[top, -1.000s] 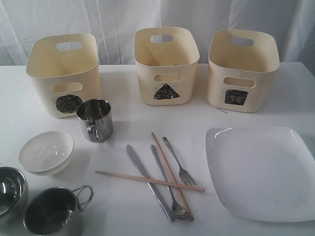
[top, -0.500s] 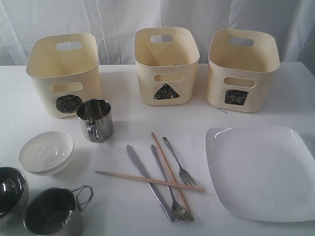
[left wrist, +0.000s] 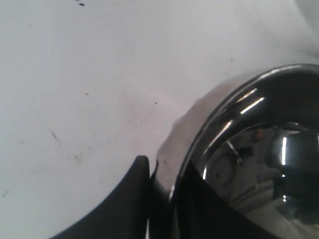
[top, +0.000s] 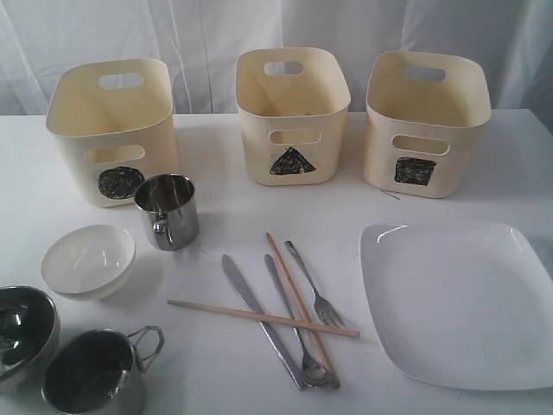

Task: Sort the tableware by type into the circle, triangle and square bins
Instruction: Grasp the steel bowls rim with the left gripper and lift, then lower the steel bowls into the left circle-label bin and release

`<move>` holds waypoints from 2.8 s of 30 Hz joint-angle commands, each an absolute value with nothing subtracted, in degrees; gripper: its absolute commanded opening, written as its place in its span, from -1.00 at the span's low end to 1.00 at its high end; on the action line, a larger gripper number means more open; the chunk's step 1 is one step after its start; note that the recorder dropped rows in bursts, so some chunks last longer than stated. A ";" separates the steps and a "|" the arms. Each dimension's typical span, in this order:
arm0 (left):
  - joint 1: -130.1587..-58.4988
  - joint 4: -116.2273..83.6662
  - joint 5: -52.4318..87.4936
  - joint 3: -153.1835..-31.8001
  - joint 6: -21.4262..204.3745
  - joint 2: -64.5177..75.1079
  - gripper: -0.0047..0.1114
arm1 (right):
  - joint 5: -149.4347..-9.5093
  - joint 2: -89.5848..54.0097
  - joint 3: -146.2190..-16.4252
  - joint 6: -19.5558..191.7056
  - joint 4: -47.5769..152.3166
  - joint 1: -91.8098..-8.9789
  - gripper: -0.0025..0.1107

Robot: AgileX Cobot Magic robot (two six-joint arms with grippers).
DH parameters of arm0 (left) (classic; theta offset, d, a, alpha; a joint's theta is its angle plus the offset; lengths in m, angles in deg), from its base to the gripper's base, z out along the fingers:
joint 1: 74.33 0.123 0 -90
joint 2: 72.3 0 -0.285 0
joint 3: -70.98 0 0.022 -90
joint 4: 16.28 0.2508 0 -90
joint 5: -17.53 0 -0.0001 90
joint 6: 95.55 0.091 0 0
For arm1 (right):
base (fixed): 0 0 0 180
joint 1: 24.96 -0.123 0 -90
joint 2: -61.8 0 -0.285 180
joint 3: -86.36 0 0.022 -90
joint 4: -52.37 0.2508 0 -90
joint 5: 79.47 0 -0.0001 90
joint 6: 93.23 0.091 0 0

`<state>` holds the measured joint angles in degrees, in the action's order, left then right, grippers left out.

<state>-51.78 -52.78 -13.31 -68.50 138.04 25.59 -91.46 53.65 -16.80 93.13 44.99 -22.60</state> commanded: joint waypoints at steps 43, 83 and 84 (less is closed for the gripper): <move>-77.51 -116.23 22.16 -128.50 198.01 51.59 -0.92 | -91.36 54.01 -16.43 93.06 45.03 -22.17 -0.96; -85.79 -116.23 50.63 -113.83 190.07 25.00 -0.87 | -91.36 54.01 -16.43 93.06 45.03 -22.17 -0.96; -85.94 -116.23 51.14 -111.90 189.75 23.50 -0.92 | -91.36 54.01 -16.43 93.06 45.03 -22.17 -0.96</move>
<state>-85.17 -114.51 48.09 -116.22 189.78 27.43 -91.46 53.65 -16.80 93.13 44.99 -22.60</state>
